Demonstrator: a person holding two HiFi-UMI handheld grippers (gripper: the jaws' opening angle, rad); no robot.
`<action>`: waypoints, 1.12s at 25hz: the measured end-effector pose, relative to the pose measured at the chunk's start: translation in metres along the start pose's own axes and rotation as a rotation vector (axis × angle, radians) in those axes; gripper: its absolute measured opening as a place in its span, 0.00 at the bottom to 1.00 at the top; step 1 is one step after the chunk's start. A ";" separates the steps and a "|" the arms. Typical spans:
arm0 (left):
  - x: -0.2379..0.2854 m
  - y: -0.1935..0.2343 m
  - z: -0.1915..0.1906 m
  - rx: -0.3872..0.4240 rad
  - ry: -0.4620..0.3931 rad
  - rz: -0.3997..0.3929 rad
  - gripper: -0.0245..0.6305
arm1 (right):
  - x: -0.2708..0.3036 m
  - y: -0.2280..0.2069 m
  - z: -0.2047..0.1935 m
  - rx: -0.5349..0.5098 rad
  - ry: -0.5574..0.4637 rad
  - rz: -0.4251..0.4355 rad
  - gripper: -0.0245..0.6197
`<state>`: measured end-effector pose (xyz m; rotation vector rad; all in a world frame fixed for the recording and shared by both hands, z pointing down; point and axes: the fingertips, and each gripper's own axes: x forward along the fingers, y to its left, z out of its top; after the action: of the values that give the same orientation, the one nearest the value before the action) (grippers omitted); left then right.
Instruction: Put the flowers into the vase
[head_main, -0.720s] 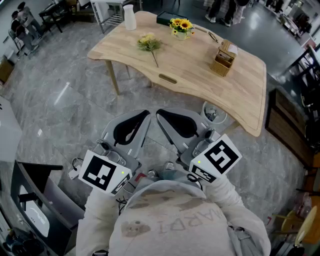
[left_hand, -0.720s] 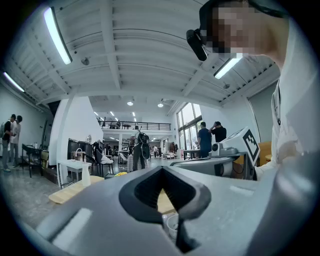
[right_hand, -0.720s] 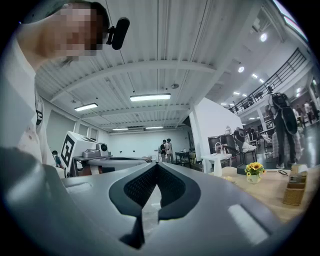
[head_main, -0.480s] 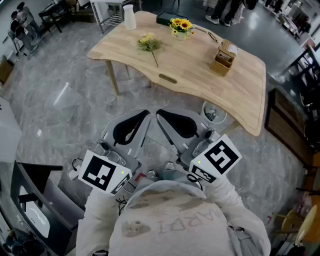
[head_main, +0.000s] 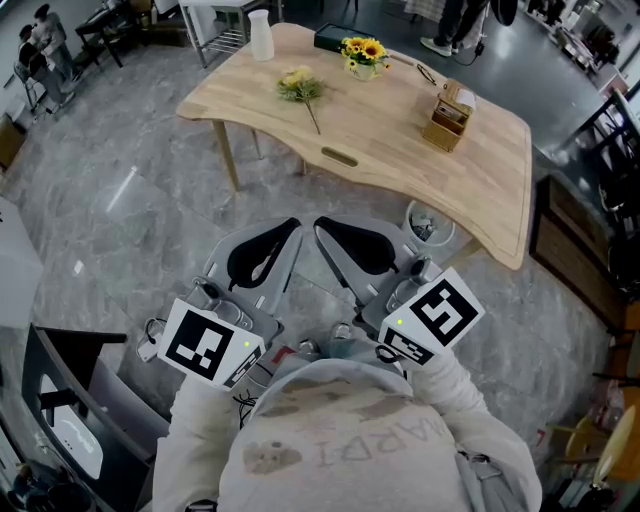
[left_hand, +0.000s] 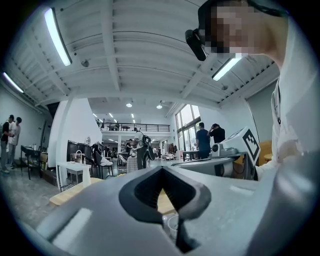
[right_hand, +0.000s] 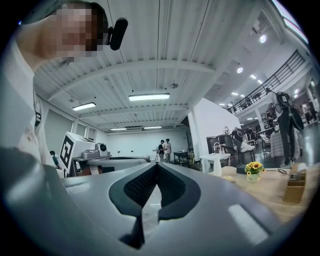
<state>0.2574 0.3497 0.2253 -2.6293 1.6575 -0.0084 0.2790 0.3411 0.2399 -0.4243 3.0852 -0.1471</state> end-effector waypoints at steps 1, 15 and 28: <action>-0.003 0.002 0.000 0.001 -0.002 -0.001 0.04 | 0.002 0.001 0.000 0.016 -0.008 -0.005 0.08; -0.024 0.034 -0.018 -0.006 -0.009 -0.031 0.04 | 0.024 0.002 -0.019 0.026 0.028 -0.093 0.12; 0.069 0.122 -0.027 -0.024 -0.019 0.023 0.04 | 0.094 -0.114 -0.021 0.042 0.057 -0.059 0.13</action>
<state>0.1766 0.2343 0.2472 -2.6187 1.6921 0.0365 0.2187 0.2087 0.2711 -0.5185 3.1204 -0.2289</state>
